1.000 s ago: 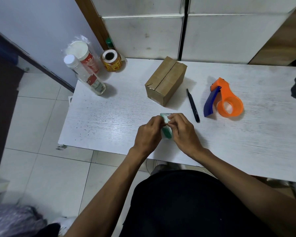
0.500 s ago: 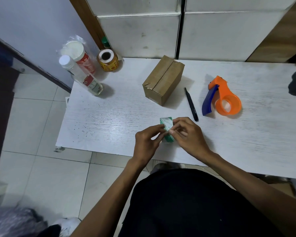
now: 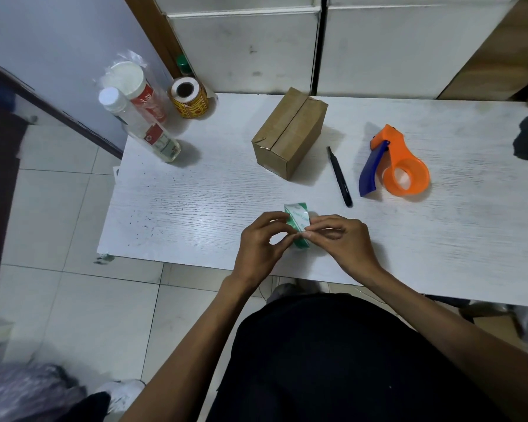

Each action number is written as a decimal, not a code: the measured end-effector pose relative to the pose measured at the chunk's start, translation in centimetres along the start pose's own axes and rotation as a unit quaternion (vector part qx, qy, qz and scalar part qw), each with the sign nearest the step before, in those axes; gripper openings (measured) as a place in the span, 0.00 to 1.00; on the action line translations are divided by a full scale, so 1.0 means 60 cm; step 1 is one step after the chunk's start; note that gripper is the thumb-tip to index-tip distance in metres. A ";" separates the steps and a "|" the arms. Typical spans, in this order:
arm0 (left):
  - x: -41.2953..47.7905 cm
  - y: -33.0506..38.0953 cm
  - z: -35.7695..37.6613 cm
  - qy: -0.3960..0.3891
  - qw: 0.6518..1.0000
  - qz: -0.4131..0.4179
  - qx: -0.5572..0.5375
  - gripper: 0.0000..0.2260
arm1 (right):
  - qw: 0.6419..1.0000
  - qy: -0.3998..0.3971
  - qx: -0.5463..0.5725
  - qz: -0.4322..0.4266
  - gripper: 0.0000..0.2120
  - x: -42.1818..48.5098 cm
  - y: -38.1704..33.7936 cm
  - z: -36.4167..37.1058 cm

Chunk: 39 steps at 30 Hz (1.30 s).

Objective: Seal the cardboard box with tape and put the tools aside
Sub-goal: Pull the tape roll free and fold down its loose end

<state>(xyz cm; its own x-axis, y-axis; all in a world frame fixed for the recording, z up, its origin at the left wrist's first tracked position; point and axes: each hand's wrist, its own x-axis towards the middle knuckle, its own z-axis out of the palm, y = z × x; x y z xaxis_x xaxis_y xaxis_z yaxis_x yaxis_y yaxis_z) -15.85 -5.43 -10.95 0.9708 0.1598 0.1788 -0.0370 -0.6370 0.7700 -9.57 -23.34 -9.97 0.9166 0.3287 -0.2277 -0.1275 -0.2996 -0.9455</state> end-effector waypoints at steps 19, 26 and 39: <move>0.003 0.002 -0.007 -0.038 0.996 -0.063 -0.058 0.03 | 0.999 -0.025 -0.009 0.034 0.07 -0.001 -0.003 -0.002; 0.010 0.014 -0.015 -0.060 0.992 -0.085 -0.077 0.05 | 0.997 -0.025 -0.016 0.066 0.04 0.006 -0.004 0.001; 0.016 0.012 -0.005 -0.036 0.986 -0.132 -0.096 0.05 | 0.994 -0.001 0.026 0.106 0.07 0.011 -0.003 0.005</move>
<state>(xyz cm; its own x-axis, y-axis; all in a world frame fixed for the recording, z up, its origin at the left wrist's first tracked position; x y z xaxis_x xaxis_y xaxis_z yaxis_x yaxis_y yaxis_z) -15.04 -5.51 -10.07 0.9667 0.2426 -0.0812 0.1811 -0.4248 0.8870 -9.05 -22.80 -9.99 0.8665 0.2649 -0.4231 -0.3365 -0.3162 -0.8870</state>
